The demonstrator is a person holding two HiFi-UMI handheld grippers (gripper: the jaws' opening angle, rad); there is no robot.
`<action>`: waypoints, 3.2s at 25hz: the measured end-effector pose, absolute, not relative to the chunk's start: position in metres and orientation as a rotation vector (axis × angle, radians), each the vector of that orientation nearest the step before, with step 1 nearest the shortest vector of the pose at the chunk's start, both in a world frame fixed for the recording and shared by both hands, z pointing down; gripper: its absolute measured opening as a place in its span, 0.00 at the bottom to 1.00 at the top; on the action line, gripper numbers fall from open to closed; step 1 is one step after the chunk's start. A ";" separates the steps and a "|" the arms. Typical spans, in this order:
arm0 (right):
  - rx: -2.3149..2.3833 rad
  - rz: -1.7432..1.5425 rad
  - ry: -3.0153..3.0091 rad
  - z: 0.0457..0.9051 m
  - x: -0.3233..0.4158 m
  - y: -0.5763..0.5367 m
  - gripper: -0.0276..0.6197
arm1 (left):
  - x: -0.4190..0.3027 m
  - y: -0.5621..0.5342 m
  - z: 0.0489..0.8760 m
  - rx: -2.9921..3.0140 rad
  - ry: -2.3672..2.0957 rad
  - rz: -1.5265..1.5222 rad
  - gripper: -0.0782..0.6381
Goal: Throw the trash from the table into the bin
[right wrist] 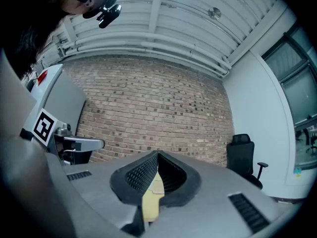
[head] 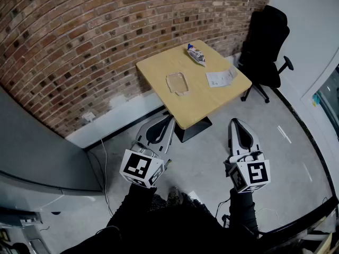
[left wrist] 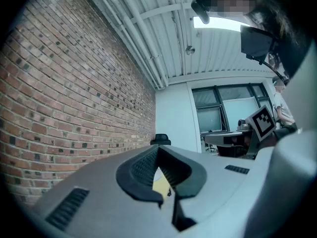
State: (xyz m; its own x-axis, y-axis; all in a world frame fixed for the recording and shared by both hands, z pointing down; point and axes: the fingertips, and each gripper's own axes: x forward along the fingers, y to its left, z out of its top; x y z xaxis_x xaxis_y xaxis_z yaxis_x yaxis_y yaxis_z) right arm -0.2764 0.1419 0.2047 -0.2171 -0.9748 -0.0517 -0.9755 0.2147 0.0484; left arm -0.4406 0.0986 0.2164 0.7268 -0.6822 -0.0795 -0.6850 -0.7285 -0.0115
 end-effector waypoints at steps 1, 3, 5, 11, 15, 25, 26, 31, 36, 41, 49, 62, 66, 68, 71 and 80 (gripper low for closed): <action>-1.950 0.122 2.440 0.204 -0.279 0.135 0.06 | -0.444 0.093 0.217 -2.882 1.143 0.111 0.12; -1.935 0.145 2.439 0.203 -0.284 0.123 0.06 | -0.449 0.082 0.217 -2.879 1.148 0.115 0.12; -1.926 0.142 2.447 0.205 -0.290 0.112 0.06 | -0.455 0.072 0.218 -2.875 1.158 0.116 0.12; -1.900 0.076 2.464 0.212 -0.299 0.097 0.06 | -0.464 0.055 0.224 -2.869 1.181 0.095 0.12; -1.913 0.054 2.481 0.216 -0.299 0.085 0.06 | -0.463 0.046 0.229 -2.884 1.188 0.081 0.12; -1.868 0.015 2.534 0.228 -0.286 0.041 0.06 | -0.448 0.007 0.235 -2.890 1.228 0.071 0.12; -1.858 0.015 2.544 0.229 -0.284 0.034 0.06 | -0.444 0.002 0.236 -2.886 1.233 0.065 0.12; -1.811 0.013 2.584 0.235 -0.270 -0.001 0.06 | -0.424 -0.028 0.237 -2.868 1.264 0.049 0.12; -1.770 0.013 2.612 0.237 -0.249 -0.037 0.06 | -0.400 -0.058 0.233 -2.858 1.325 0.072 0.12; -1.739 0.005 2.651 0.248 -0.230 -0.071 0.06 | -0.381 -0.082 0.238 -2.852 1.365 0.058 0.12; -1.687 -0.051 2.701 0.265 -0.228 -0.104 0.06 | -0.374 -0.109 0.255 -2.840 1.387 -0.011 0.12; -1.753 -0.095 2.734 0.285 -0.258 -0.168 0.06 | -0.385 -0.180 0.251 -2.879 1.296 0.007 0.12; -1.782 -0.156 2.746 0.301 -0.270 -0.191 0.06 | -0.392 -0.202 0.255 -2.892 1.278 0.022 0.12; -1.804 -0.184 2.747 0.310 -0.274 -0.202 0.06 | -0.396 -0.211 0.259 -2.903 1.279 0.020 0.12; -1.814 -0.245 2.799 0.329 -0.284 -0.217 0.07 | -0.403 -0.222 0.264 -2.919 1.288 0.013 0.12; -1.925 -0.547 2.837 0.409 -0.297 -0.262 0.32 | -0.416 -0.245 0.270 -2.944 1.284 0.022 0.12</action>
